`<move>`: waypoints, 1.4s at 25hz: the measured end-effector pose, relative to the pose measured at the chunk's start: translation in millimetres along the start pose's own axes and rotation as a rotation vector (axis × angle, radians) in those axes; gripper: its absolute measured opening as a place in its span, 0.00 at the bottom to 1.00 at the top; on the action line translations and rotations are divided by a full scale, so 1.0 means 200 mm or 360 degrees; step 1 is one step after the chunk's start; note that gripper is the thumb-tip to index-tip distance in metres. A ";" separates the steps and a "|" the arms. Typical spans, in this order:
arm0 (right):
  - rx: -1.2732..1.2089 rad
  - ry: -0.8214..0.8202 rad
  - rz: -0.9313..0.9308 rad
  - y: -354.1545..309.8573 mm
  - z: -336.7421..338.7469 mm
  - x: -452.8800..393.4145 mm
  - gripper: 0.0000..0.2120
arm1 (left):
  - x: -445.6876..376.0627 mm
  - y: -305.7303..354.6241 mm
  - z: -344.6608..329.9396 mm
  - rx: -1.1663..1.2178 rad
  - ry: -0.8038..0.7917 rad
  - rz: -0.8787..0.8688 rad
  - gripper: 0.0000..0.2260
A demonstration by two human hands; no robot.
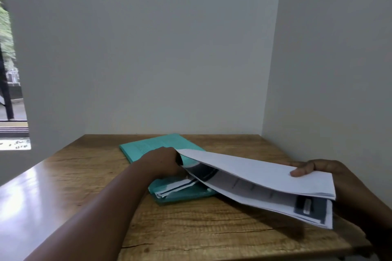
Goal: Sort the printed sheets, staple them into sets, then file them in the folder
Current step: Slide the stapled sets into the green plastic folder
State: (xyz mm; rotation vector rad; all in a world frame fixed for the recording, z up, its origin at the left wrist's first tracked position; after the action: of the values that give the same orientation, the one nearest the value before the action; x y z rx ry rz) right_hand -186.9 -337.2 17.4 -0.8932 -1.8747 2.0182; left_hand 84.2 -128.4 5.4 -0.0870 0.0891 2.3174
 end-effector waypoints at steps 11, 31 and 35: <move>-0.0043 0.0068 -0.0103 0.00 0.07 0.09 0.48 | 0.06 0.13 0.16 -0.0661 0.0582 -0.0115 0.11; -0.0465 0.0330 -0.0180 0.10 -0.32 0.15 0.07 | 0.15 0.12 0.33 -0.0060 0.1041 0.0125 0.11; -0.0297 0.0056 -0.0233 0.16 -0.58 0.12 0.10 | 0.13 0.15 0.30 -0.0093 0.0996 0.0075 0.11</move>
State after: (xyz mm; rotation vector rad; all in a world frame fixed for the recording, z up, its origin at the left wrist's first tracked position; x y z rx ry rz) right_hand -131.4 -233.3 -18.0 -0.8042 -2.0700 1.7549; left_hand 42.5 -123.3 64.6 -0.8434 0.3392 2.2583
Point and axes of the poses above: each hand's wrist, its own x-axis away from the middle knuckle, its own z-axis out of the back of the hand, y = z × x, the point moved 8 cm from there along -x, towards the middle knuckle, and after that the axes turned 8 degrees about -x, right-handed, at the moved point
